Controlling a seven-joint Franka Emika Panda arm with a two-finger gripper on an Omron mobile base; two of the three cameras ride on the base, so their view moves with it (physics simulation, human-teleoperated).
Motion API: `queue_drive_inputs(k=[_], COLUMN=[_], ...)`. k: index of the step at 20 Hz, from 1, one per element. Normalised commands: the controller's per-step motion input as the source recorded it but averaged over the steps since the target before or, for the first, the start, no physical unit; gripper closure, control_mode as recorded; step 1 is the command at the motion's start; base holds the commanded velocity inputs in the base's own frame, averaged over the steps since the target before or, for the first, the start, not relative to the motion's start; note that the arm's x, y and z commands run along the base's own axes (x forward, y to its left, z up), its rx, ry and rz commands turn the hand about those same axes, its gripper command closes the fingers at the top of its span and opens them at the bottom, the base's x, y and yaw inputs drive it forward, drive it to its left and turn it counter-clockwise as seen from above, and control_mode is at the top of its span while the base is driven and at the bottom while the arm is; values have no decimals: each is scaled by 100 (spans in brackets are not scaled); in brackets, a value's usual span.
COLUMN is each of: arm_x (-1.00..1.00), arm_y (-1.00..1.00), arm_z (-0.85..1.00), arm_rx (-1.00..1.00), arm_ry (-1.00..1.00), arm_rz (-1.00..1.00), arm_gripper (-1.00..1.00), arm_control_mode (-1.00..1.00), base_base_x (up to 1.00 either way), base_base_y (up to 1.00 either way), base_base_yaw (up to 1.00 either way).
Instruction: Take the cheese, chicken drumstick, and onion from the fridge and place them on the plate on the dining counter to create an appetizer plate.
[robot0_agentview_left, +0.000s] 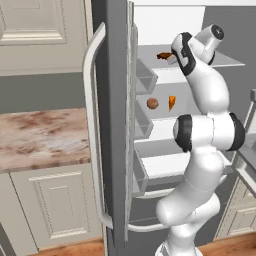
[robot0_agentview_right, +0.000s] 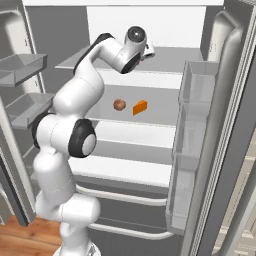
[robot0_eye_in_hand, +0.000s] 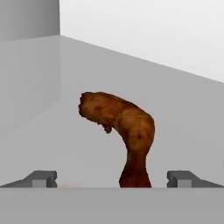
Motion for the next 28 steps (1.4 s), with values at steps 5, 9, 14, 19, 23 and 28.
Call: queue_drive_inputs(k=[5,9,14,19,23,28], arm_x=[50,40,-9,-61,-51,-31], arm_y=[0,1,19,2,3,15], arm_z=[-20,-28,-81,-100,-88,8], arm_rx=[-5,-10,-14,-8,-7,0], arm_ry=[12,20,-9,-48,-48,-4], arm_rz=[13,13,5,0,0,0], arm_gripper=[-100,-100,100,100,100,100], arm_control_mode=[-100,-100,-100,-100,-100,-100], base_base_x=[0,0,0,0,0,0], base_base_y=[0,0,0,0,0,0], base_base_yaw=[0,0,0,0,0,0])
